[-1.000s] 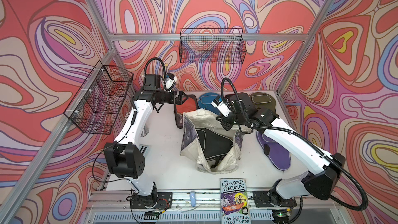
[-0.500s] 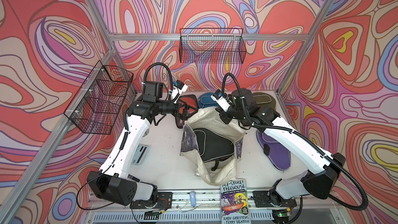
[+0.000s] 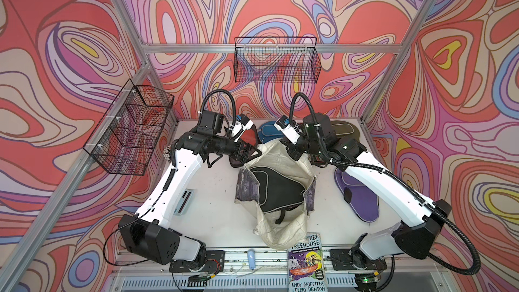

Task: Remove the ping pong set from the canvas bag
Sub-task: Place the ping pong set at the center of the board, then pick up the ping pong set from the canvas bag.

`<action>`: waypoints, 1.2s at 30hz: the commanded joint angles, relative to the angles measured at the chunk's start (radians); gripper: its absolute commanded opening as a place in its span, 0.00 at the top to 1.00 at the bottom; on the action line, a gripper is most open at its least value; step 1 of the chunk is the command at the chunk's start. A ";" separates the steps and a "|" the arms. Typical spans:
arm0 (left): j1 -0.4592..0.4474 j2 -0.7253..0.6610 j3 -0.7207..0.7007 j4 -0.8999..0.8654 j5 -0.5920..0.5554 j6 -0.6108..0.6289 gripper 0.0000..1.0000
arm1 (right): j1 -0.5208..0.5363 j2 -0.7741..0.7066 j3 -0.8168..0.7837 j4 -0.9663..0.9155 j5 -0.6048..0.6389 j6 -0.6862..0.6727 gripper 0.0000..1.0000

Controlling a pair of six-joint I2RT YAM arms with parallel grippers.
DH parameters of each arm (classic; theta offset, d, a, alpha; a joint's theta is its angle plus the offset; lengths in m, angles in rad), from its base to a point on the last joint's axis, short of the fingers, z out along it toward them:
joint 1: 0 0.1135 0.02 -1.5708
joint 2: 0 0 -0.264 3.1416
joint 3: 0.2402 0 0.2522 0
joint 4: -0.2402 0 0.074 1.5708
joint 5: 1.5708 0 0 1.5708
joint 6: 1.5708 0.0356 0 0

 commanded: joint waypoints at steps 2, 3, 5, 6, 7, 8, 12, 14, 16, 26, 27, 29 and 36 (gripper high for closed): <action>-0.031 0.009 0.047 -0.052 0.010 0.021 0.47 | -0.005 0.006 0.046 0.051 -0.019 -0.019 1.00; -0.039 0.010 0.045 -0.052 0.017 0.024 0.53 | -0.008 0.010 0.045 0.051 -0.018 -0.019 1.00; -0.047 0.020 0.035 -0.045 0.025 0.031 0.66 | -0.013 0.018 0.045 0.051 -0.016 -0.018 1.00; -0.047 0.027 0.034 -0.045 0.015 0.030 0.76 | -0.015 0.023 0.047 0.050 -0.017 -0.018 1.00; -0.046 0.036 0.035 -0.048 0.008 0.029 0.86 | -0.018 0.027 0.050 0.047 -0.017 -0.016 1.00; -0.047 0.042 0.038 -0.052 0.002 0.030 0.93 | -0.018 0.029 0.054 0.041 -0.018 -0.017 1.00; -0.047 0.049 0.055 -0.036 -0.019 0.022 1.00 | -0.026 0.030 0.079 0.004 -0.025 -0.026 0.94; -0.046 0.054 0.075 -0.034 -0.026 0.024 1.00 | -0.027 0.022 0.096 -0.026 -0.045 -0.031 0.88; -0.047 0.063 0.097 -0.032 -0.035 0.022 1.00 | -0.027 0.007 0.111 -0.068 -0.088 -0.037 0.78; -0.047 0.089 0.151 0.024 -0.074 -0.029 1.00 | 0.051 -0.081 0.051 -0.256 -0.305 0.028 0.18; -0.047 0.086 0.154 0.031 -0.077 -0.034 1.00 | 0.060 -0.092 0.013 -0.261 -0.326 0.040 0.17; -0.047 0.083 0.156 0.045 -0.080 -0.046 1.00 | 0.067 -0.112 -0.061 -0.259 -0.354 0.061 0.16; -0.047 0.069 0.170 0.091 -0.071 -0.081 1.00 | 0.072 -0.108 -0.322 -0.144 -0.338 0.108 0.16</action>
